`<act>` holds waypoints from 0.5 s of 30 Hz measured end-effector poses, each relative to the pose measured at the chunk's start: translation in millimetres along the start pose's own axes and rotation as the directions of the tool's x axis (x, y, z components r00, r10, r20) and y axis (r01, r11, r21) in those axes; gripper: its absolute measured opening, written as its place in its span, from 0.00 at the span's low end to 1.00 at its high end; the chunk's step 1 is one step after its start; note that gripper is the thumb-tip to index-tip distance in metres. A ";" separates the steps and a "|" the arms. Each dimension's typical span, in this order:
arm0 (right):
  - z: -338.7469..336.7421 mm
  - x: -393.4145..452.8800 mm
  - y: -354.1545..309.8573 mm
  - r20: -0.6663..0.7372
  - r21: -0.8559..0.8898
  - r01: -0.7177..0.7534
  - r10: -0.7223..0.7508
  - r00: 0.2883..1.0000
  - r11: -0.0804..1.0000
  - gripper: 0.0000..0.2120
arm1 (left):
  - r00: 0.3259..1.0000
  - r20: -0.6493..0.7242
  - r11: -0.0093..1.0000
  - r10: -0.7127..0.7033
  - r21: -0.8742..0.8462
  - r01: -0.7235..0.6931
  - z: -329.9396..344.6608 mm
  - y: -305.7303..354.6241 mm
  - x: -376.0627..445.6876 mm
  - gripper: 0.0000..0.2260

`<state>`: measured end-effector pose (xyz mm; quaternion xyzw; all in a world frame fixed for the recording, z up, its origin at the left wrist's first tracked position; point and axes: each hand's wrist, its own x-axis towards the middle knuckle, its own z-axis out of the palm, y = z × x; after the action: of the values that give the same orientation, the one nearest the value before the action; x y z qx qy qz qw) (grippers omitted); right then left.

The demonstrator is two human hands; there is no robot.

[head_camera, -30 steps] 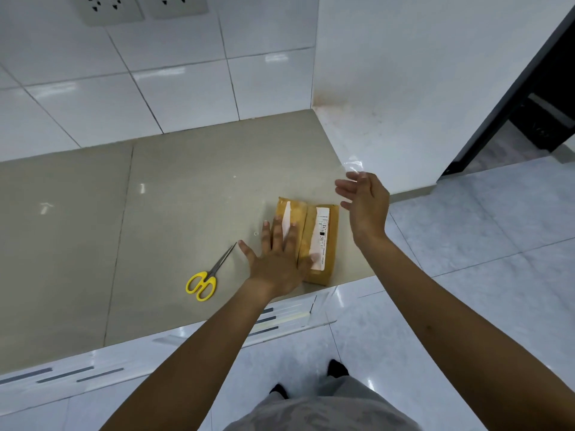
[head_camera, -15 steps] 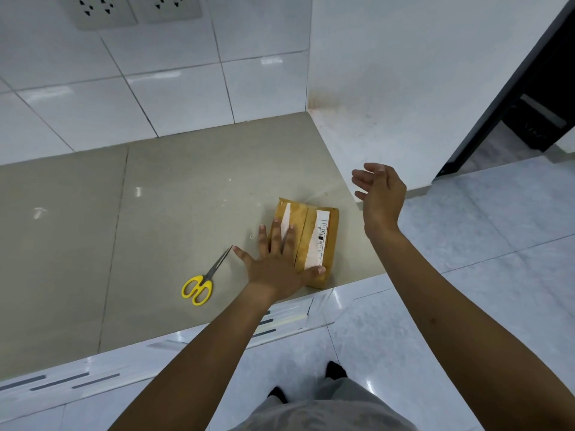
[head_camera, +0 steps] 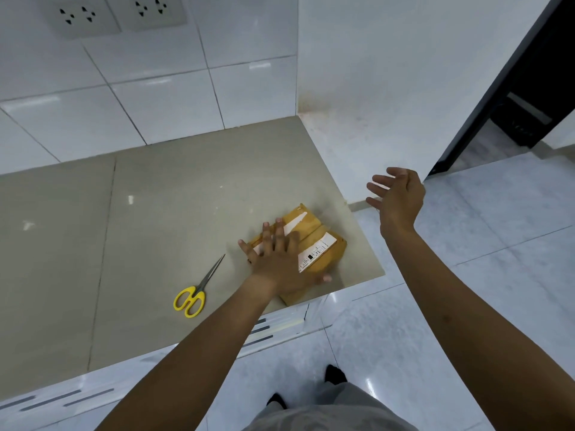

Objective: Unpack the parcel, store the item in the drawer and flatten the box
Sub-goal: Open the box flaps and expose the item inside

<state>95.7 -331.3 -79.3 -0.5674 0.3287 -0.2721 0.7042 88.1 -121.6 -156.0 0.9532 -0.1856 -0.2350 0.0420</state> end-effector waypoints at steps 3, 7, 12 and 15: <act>-4.9 4.1 2.6 -0.027 -0.015 -0.031 0.031 0.999 0.999 0.13 | 0.992 -0.103 0.986 0.073 0.154 -0.057 8.7 -14.9 -1.1 0.53; -10.7 7.4 12.2 -0.019 -0.021 -0.096 0.096 0.995 0.995 0.13 | 0.975 -0.122 0.962 0.184 0.228 -0.153 0.2 -50.6 -0.4 0.48; -20.5 6.4 25.9 -0.036 0.045 -0.253 0.255 0.966 0.966 0.11 | 0.945 -0.176 0.940 0.277 0.255 -0.228 -3.1 -85.2 -9.6 0.42; -27.2 6.7 31.2 -0.079 0.117 -0.321 0.331 0.940 0.940 0.11 | 0.934 -0.194 0.939 0.299 0.233 -0.253 -2.6 -87.1 -12.6 0.41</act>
<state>79.3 -346.7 -114.7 -0.4541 0.4378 -0.1954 0.7509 108.0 -36.1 -162.8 0.9371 -0.3354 -0.0963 -0.0024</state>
